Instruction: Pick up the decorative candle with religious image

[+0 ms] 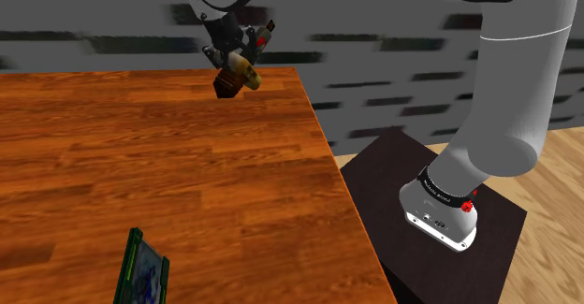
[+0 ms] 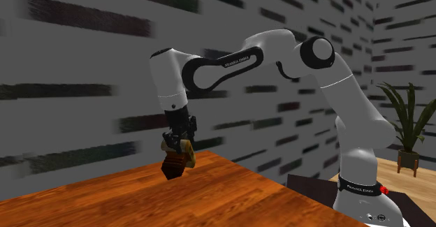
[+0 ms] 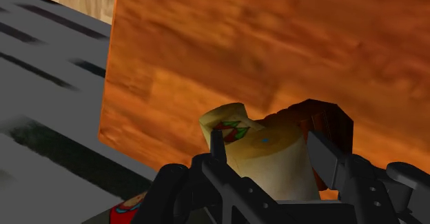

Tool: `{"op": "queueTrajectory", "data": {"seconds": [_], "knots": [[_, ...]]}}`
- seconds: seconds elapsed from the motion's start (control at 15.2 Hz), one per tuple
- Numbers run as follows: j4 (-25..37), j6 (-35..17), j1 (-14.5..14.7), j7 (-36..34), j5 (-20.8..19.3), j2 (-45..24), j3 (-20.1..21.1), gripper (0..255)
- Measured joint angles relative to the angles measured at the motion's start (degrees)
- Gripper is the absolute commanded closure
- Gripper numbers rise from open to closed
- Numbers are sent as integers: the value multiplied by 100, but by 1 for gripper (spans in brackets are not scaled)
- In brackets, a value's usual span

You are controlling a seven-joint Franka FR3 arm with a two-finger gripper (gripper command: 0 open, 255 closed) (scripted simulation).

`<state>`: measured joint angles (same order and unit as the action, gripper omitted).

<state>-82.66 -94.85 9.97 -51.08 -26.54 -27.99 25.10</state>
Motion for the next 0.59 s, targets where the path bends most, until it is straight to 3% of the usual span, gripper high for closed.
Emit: {"op": "queueTrajectory", "data": {"seconds": [0.59], "knots": [[565,580,77,180,48,49,22,255]]}}
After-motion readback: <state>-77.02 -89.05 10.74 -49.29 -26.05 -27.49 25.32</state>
